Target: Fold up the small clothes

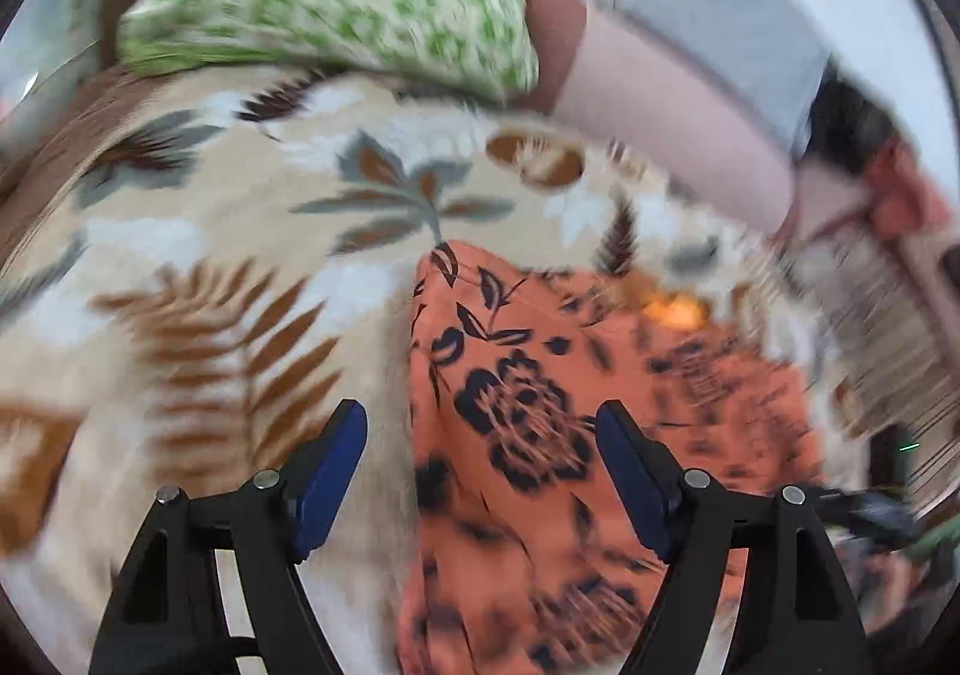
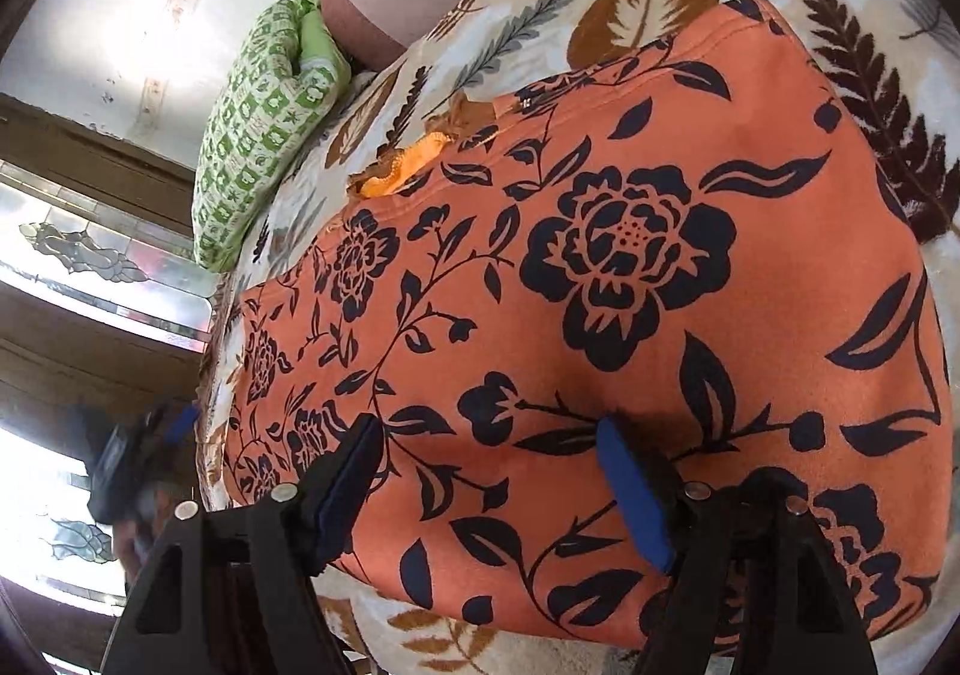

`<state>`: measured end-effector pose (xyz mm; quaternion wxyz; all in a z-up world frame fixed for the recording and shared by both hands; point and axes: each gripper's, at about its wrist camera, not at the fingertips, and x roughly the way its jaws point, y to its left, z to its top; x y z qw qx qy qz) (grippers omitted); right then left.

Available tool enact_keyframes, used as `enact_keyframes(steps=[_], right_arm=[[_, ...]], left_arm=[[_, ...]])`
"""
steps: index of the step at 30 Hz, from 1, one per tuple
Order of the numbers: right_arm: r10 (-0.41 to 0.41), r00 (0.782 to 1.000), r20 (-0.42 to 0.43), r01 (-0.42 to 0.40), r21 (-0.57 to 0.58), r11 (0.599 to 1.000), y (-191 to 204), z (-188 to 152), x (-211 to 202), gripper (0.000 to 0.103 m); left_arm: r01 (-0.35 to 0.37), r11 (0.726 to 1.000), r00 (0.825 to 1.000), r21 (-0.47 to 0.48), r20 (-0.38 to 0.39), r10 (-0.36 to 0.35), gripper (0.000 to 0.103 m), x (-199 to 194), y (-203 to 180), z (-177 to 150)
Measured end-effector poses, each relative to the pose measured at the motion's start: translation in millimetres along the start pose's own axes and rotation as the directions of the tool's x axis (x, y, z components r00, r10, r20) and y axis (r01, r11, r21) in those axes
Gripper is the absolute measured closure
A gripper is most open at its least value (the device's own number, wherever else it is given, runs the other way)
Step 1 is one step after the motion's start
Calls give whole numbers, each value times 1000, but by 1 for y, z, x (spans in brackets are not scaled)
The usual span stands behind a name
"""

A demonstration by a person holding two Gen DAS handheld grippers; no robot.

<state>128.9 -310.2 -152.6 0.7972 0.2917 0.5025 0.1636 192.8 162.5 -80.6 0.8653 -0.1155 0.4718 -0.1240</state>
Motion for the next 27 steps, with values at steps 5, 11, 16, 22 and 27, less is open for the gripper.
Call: enact_keyframes(steps=[5, 11, 16, 22, 27], right_arm=[[39, 999, 5, -39, 4, 999, -6, -4, -4, 26], [51, 999, 4, -51, -4, 999, -7, -4, -6, 26], [55, 998, 4, -55, 16, 998, -8, -4, -7, 26], [61, 993, 99, -63, 23, 998, 1, 2, -45, 26], [89, 991, 98, -94, 46, 995, -4, 50, -45, 26]], left_arm=[[-17, 999, 997, -38, -80, 14, 92, 58, 6, 24], [-87, 995, 995, -46, 47, 90, 97, 35, -12, 25], [-137, 987, 989, -89, -72, 131, 90, 65, 2, 23], [-206, 978, 963, -43, 169, 210, 31, -20, -21, 11], [-131, 991, 983, 41, 137, 124, 31, -45, -46, -32]])
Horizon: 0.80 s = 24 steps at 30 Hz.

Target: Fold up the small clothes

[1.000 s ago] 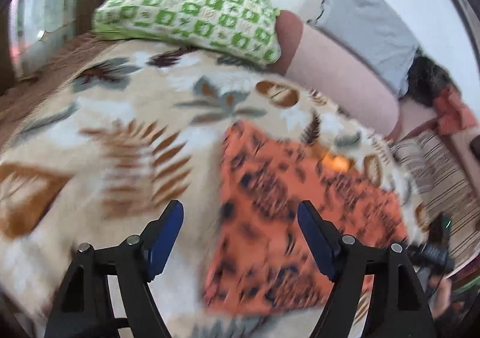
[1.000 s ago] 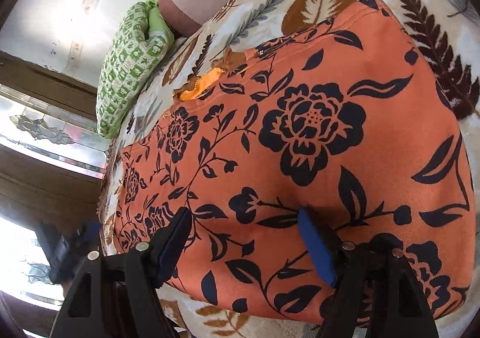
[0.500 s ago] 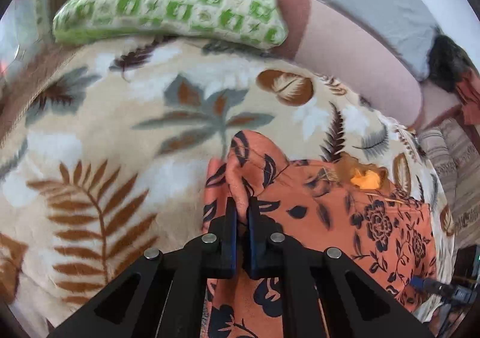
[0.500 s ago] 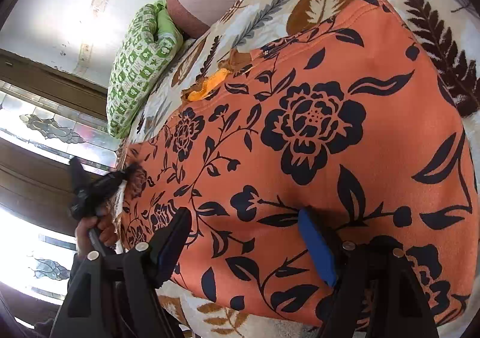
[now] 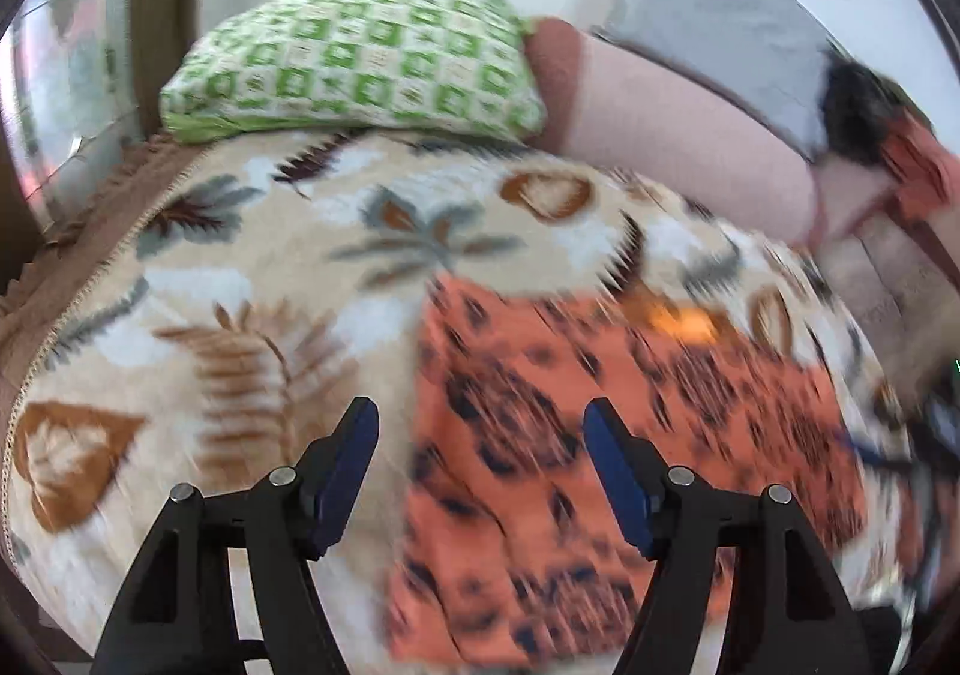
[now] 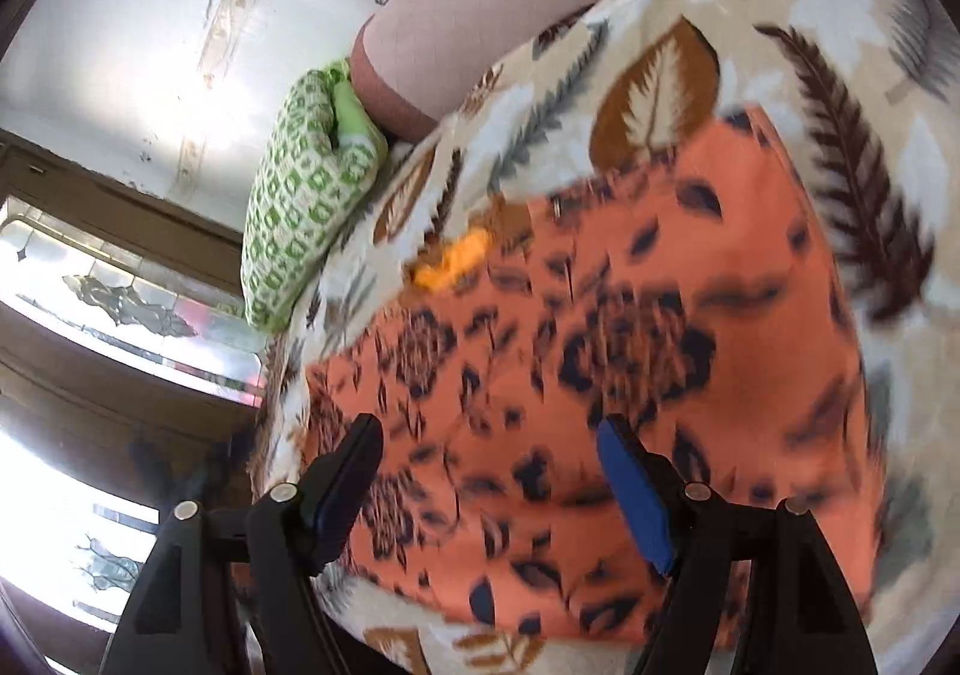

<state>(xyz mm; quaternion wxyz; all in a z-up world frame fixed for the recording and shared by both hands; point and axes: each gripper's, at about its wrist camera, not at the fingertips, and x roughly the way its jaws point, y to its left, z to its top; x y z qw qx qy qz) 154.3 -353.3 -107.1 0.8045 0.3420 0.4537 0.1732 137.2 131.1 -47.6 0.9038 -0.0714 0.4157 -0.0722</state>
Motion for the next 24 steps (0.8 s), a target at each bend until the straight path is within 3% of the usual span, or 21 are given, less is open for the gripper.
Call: enact_keyframes(steps=[4, 7, 11, 13, 16, 19, 21, 24], right_arm=[[-67, 996, -53, 72, 103, 992, -39, 43, 33, 26], [-7, 1000, -10, 9, 231, 973, -68, 71, 41, 26], [-107, 992, 65, 93, 188, 978, -50, 77, 19, 26], [-23, 999, 36, 16, 177, 984, -45, 66, 10, 26], [24, 1000, 13, -25, 103, 994, -32, 37, -1, 26], [-110, 994, -7, 110, 164, 980, -58, 43, 13, 26], [-64, 997, 46, 47, 293, 955, -70, 44, 3, 26], [-12, 995, 95, -2, 149, 989, -31, 31, -26, 25]], left_arm=[[28, 997, 997, 75, -71, -22, 31, 17, -19, -34], [-113, 986, 977, 126, -168, 134, 32, 56, -16, -51], [-133, 985, 980, 108, -136, 147, 29, 56, -17, -49], [-136, 984, 982, 117, -112, 149, 29, 48, -20, -49], [-127, 985, 986, 115, -96, 139, 29, 44, -22, -51], [-157, 978, 976, 138, -126, 175, 29, 47, -25, -54], [-130, 984, 986, 123, -93, 142, 29, 28, -29, -55], [-124, 987, 991, 105, -43, 129, 29, 4, -32, -57]])
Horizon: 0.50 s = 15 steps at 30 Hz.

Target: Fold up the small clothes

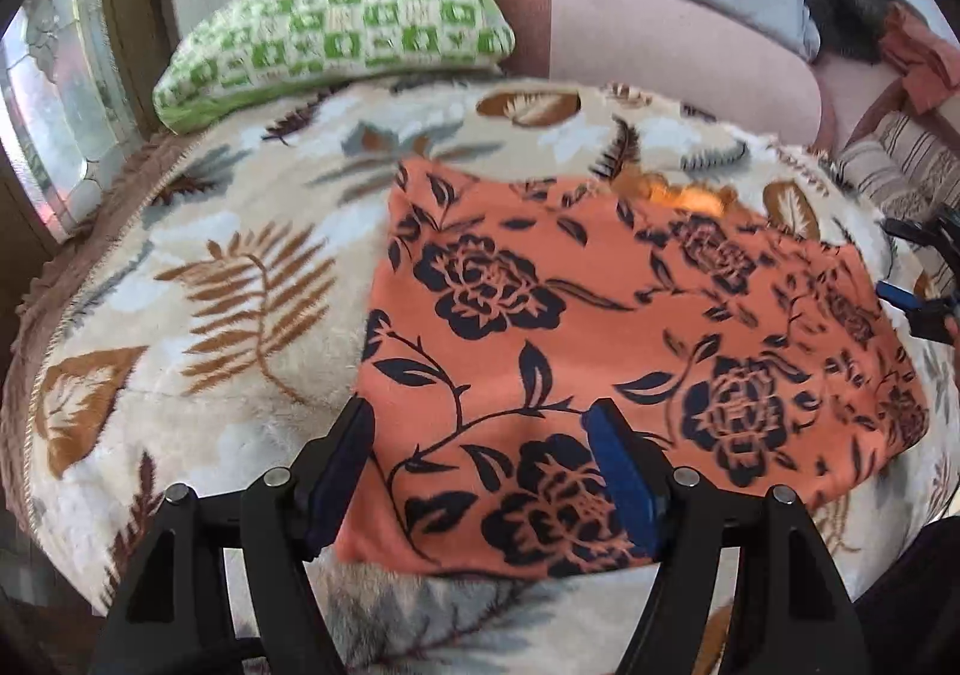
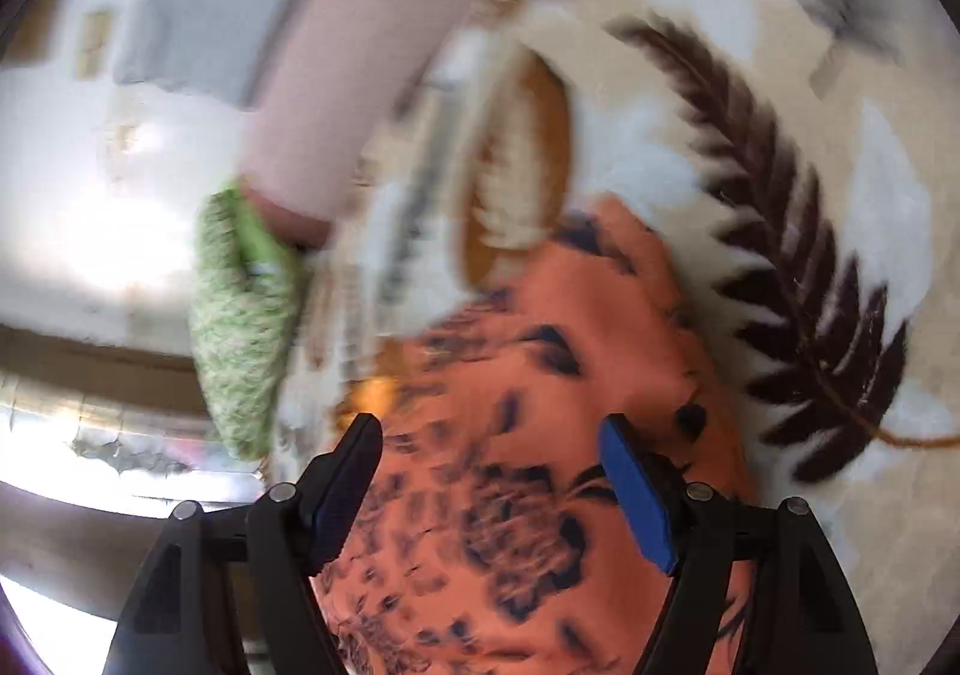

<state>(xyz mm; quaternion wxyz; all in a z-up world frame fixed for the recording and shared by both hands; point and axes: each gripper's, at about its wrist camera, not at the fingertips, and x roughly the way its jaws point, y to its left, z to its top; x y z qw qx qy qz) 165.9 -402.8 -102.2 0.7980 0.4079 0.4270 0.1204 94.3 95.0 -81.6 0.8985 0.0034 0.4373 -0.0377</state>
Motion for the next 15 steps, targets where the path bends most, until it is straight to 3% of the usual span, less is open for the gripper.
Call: enact_keyframes(steps=[2, 6, 10, 13, 15], right_arm=[[29, 1000, 6, -29, -36, 999, 12, -25, -22, 25], [109, 994, -29, -108, 12, 994, 5, -94, -52, 24], [93, 995, -25, -89, 111, 990, -30, -148, -70, 24], [71, 997, -29, -63, 225, 972, -63, -163, -67, 24], [65, 998, 4, -64, 282, 957, -76, -160, -71, 24]], left_arm=[[15, 1000, 1000, -18, 14, -15, 29, -9, -1, -3], [52, 998, 998, -42, 21, -51, 29, -16, -10, -12], [43, 999, 999, -10, 19, -43, 29, -18, -22, -17], [49, 999, 999, -3, 14, -49, 29, -15, -25, -18], [2, 1000, 1000, 10, 18, -2, 29, -10, -23, -19]])
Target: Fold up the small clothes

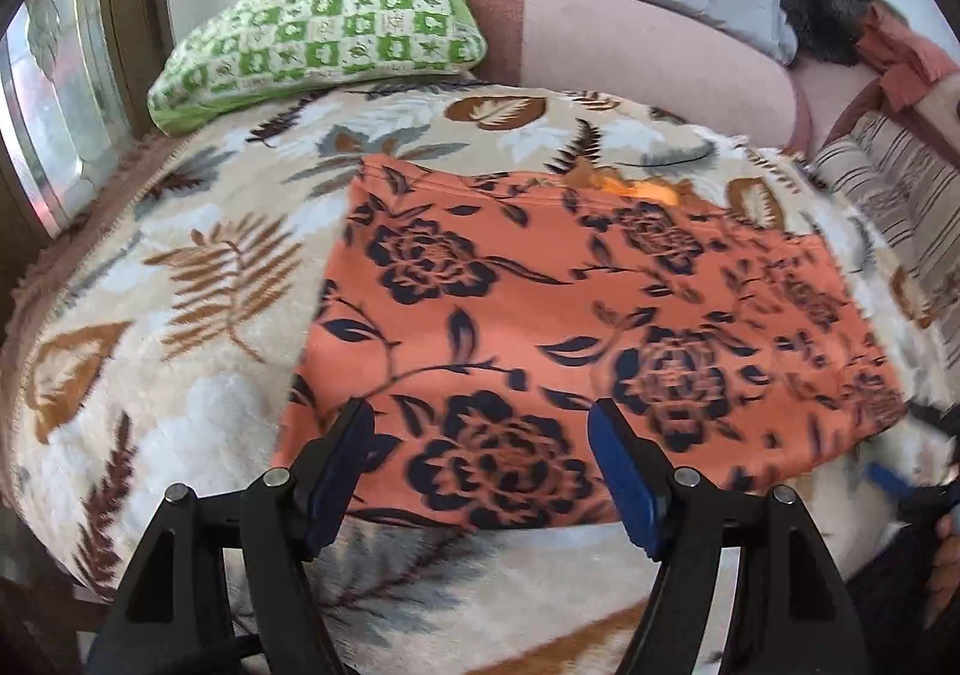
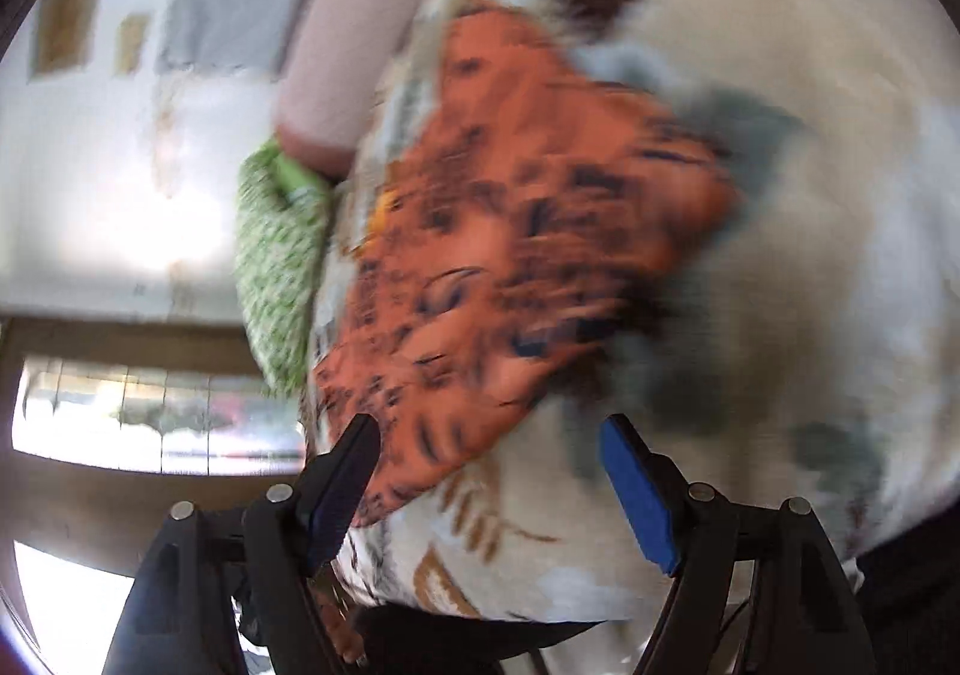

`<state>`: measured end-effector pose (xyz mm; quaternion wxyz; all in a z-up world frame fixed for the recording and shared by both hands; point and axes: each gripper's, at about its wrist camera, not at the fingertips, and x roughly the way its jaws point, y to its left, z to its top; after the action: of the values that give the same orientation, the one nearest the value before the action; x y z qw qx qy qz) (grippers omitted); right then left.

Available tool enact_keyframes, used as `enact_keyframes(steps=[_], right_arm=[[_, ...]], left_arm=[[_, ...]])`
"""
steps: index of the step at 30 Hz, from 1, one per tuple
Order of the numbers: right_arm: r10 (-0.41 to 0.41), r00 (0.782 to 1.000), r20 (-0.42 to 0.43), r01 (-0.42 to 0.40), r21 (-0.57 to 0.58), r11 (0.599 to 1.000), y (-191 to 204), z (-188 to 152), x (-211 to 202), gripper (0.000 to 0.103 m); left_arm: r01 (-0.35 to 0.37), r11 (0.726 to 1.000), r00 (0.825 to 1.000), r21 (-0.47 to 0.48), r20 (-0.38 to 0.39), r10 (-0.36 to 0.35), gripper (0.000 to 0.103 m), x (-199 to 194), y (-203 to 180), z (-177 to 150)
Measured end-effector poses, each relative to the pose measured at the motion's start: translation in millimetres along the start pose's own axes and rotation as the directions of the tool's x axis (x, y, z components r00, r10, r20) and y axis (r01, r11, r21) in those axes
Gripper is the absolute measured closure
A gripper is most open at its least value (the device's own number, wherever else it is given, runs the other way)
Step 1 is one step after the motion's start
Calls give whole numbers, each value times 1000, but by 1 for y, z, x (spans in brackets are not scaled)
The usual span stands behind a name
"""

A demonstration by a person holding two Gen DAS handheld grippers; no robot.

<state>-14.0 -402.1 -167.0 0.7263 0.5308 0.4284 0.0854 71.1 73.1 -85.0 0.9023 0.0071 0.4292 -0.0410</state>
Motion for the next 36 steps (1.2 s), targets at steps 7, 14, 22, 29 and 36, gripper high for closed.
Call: enact_keyframes(steps=[7, 14, 22, 29, 36], right_arm=[[-23, 997, 76, 17, 78, 997, -9, 31, -3, 24], [-51, 992, 116, 44, 57, 997, 1, 47, -3, 24], [-13, 992, 122, 5, 65, 998, -4, 57, 0, 23], [-31, 991, 129, 28, 23, 999, 15, 66, 19, 23], [-91, 988, 124, 95, -24, 995, 22, 69, 33, 23]], left_arm=[[-87, 995, 992, -53, -95, 81, 29, 20, 24, -10], [-11, 998, 1000, -55, 15, 12, 29, -2, 0, 19], [16, 999, 1000, -39, -23, -16, 29, 24, -39, 39], [77, 997, 996, -28, -37, -78, 29, 42, -64, 44], [-2, 1000, 995, -7, -102, 1, 29, 68, -71, 41]])
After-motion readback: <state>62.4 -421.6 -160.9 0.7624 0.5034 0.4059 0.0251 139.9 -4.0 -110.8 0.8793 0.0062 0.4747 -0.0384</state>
